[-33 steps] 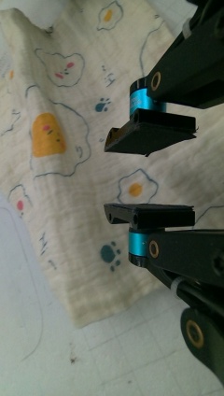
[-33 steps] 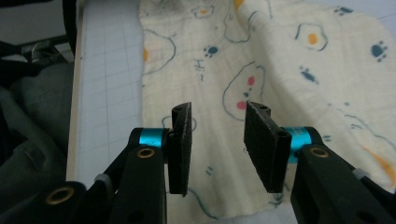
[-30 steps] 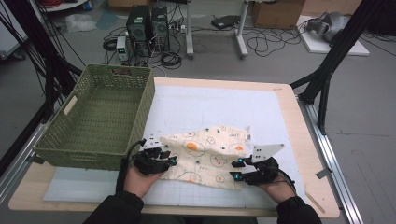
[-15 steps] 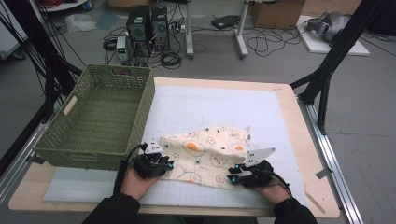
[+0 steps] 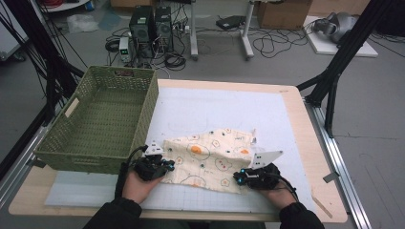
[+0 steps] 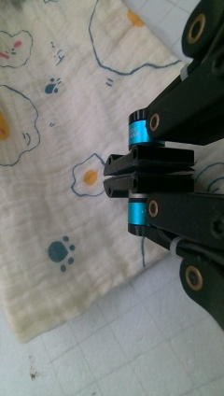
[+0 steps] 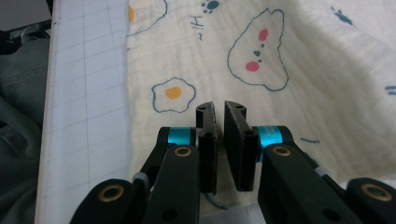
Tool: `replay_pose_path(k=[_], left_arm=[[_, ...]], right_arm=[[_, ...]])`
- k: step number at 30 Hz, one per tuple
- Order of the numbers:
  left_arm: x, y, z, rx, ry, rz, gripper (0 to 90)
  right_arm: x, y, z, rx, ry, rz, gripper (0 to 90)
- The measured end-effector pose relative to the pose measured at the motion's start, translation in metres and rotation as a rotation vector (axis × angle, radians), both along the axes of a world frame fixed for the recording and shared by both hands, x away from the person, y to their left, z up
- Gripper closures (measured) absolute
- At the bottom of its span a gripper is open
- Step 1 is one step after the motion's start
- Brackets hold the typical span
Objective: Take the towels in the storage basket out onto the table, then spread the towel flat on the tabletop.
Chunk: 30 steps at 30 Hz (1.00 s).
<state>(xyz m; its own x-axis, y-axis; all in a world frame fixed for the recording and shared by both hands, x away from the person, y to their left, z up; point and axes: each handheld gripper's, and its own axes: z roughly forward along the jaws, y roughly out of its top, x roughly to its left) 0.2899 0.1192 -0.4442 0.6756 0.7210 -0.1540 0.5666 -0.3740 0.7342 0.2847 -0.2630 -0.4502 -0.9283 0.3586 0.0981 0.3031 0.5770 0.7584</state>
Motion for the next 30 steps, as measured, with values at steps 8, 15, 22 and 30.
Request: replay_pose_path(k=[8,15,22,30], left_arm=[[0.0015,0.0012,-0.0006,-0.009,0.003,-0.008,86.7],[0.0013,0.0008,-0.0004,-0.006,0.003,-0.006,86.6],[0.0008,-0.0001,-0.0001,0.0,-0.002,-0.007,88.0],[0.0007,0.0001,0.0008,-0.003,0.0,-0.01,88.8]], right_arm=[[0.0012,0.0001,0.0002,-0.004,0.001,0.006,83.8],[0.0007,0.0009,0.0006,-0.01,-0.007,0.006,84.0],[-0.0001,0.0017,0.0009,-0.013,-0.012,0.01,88.3],[-0.0003,0.0008,0.0017,-0.01,-0.006,0.017,88.8]])
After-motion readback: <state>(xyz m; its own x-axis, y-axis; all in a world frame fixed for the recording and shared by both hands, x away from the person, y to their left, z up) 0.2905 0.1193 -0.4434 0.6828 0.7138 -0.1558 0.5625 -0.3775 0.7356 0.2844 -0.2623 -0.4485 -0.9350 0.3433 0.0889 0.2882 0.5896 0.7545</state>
